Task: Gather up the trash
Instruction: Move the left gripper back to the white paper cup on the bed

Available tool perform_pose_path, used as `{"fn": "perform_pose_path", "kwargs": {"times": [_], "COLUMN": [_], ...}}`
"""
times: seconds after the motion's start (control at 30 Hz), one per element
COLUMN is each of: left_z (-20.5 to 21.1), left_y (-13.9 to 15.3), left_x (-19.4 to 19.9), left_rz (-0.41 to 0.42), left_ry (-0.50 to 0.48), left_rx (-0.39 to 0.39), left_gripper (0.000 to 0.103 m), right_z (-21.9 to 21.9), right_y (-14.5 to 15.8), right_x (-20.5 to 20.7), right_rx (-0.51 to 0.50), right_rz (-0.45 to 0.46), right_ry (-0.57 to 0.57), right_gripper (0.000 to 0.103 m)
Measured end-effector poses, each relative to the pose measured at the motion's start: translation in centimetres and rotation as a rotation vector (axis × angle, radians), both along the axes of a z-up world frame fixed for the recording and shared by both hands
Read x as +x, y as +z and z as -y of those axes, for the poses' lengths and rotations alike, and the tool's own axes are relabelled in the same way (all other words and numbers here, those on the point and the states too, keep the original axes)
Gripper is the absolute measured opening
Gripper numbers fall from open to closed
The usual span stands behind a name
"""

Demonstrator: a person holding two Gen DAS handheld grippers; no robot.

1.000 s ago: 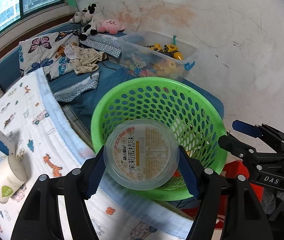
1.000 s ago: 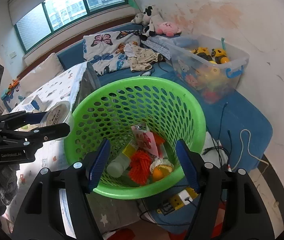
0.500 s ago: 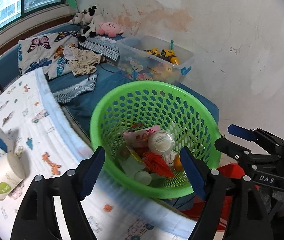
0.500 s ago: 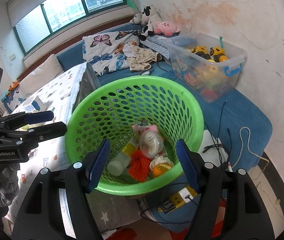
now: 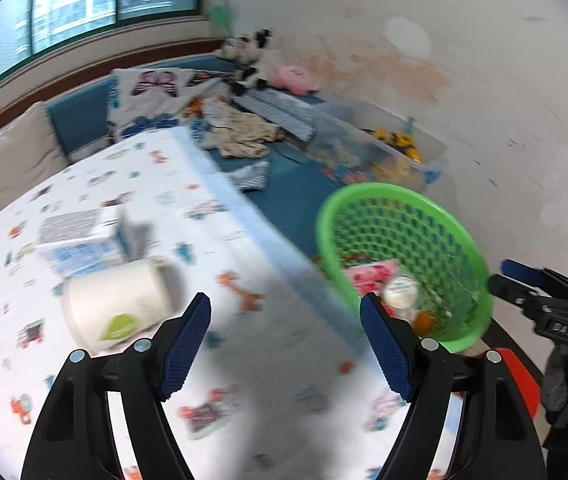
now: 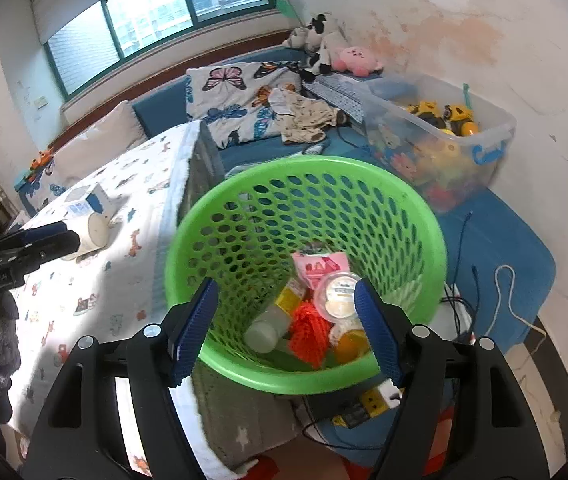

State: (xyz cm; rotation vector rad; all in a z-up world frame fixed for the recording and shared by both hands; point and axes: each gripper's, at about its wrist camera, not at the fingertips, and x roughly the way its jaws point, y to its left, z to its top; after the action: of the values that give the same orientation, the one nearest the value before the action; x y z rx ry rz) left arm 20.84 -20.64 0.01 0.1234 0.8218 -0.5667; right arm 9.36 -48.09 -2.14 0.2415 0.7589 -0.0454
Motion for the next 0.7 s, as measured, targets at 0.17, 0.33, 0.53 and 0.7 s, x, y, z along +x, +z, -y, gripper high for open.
{"fn": "perform_pose_path", "kwargs": {"times": [0.17, 0.33, 0.53, 0.7], "left_z": [-4.6, -8.2, -10.0, -8.9], "left_y": [-0.1, -1.1, -3.0, -3.6], "left_x": [1.6, 3.1, 5.0, 5.1], "left_rz": [0.014, 0.004, -0.051, -0.056], "left_ry": [0.117, 0.206, 0.252, 0.267], "left_rx": [0.002, 0.016, 0.024, 0.021], "left_gripper": [0.075, 0.075, 0.079, 0.087], "right_z": [-1.4, -3.1, -4.7, -5.6], "right_y": [0.3, 0.3, 0.1, 0.0], "right_x": [0.8, 1.6, 2.6, 3.2], "right_rx": [-0.01, -0.02, -0.029, -0.031], "right_rz": [0.001, -0.005, -0.015, -0.017], "right_ry": [0.032, 0.071, 0.11, 0.134], "right_gripper": [0.073, 0.074, 0.074, 0.074]}}
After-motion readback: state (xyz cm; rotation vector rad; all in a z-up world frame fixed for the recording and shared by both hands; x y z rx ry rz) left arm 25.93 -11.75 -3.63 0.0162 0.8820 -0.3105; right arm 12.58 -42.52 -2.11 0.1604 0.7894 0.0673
